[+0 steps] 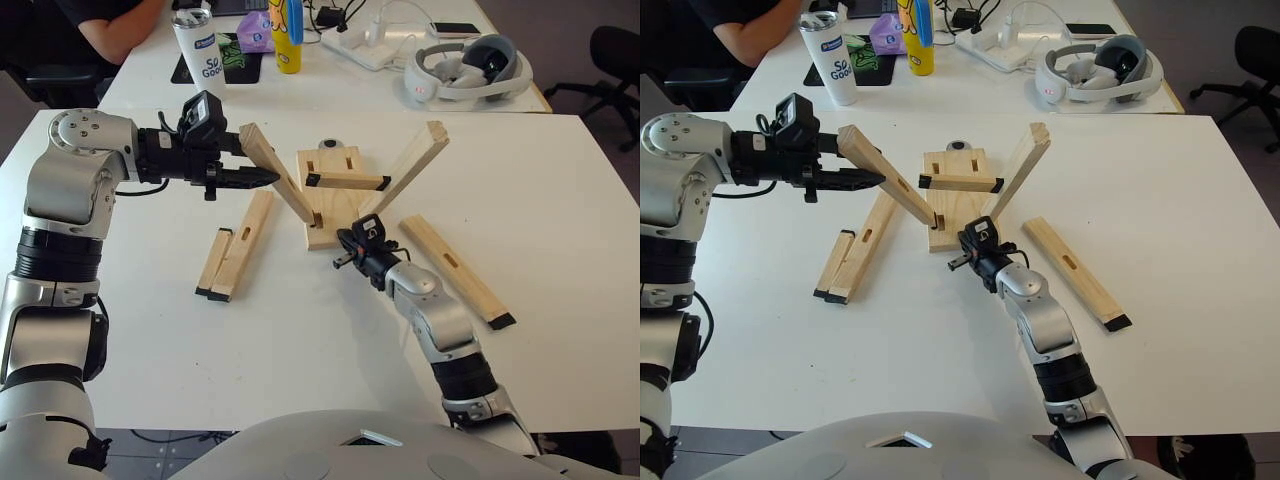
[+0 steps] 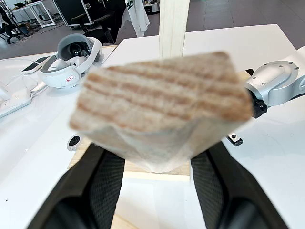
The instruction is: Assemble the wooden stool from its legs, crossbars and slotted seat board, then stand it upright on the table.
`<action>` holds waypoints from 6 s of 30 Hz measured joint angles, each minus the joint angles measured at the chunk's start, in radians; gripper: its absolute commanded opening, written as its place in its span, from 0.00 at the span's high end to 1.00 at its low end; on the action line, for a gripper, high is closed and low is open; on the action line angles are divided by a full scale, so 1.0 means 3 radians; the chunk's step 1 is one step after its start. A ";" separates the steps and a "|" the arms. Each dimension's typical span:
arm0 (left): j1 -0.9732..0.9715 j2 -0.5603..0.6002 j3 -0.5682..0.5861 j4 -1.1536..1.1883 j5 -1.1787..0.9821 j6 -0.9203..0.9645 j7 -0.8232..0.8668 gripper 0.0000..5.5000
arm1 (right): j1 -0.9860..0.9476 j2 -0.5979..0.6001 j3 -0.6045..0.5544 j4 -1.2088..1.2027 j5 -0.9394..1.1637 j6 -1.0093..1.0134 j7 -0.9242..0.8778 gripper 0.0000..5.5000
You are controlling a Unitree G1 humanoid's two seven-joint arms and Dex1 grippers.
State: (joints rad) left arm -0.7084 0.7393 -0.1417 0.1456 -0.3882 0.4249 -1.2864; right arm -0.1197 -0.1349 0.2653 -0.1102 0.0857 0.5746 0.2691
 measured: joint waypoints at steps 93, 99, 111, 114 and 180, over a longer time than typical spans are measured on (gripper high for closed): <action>-0.0384 -0.0456 -0.0296 0.0329 0.0326 0.0125 0.0098 0.63 | -0.0427 0.0027 0.0283 -0.0919 -0.1184 -0.0663 -0.0521 1.00; -0.0382 -0.0451 -0.0307 0.0317 0.0348 0.0159 0.0100 0.63 | -0.0368 -0.0042 0.0644 -0.0738 -0.1391 -0.0315 -0.0289 1.00; -0.0383 -0.0457 -0.0321 0.0265 0.0354 0.0168 0.0097 0.63 | 0.0401 -0.0407 -0.0058 -0.1228 -0.0519 -0.1558 0.0154 1.00; -0.0383 -0.0454 -0.0322 0.0268 0.0355 0.0172 0.0094 0.63 | 0.0628 -0.0615 -0.0060 -0.0973 -0.0555 -0.1619 0.0269 1.00; -0.0626 -0.0626 -0.0691 0.0087 0.0637 0.0389 -0.0132 0.63 | 0.0832 -0.0637 0.0181 -0.0901 -0.0279 -0.0484 0.1018 1.00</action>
State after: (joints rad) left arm -0.8961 0.5515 -0.3490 0.1718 -0.1972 0.5415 -1.3259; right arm 0.1298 -0.3261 0.3196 -0.3807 0.0021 0.4293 0.5745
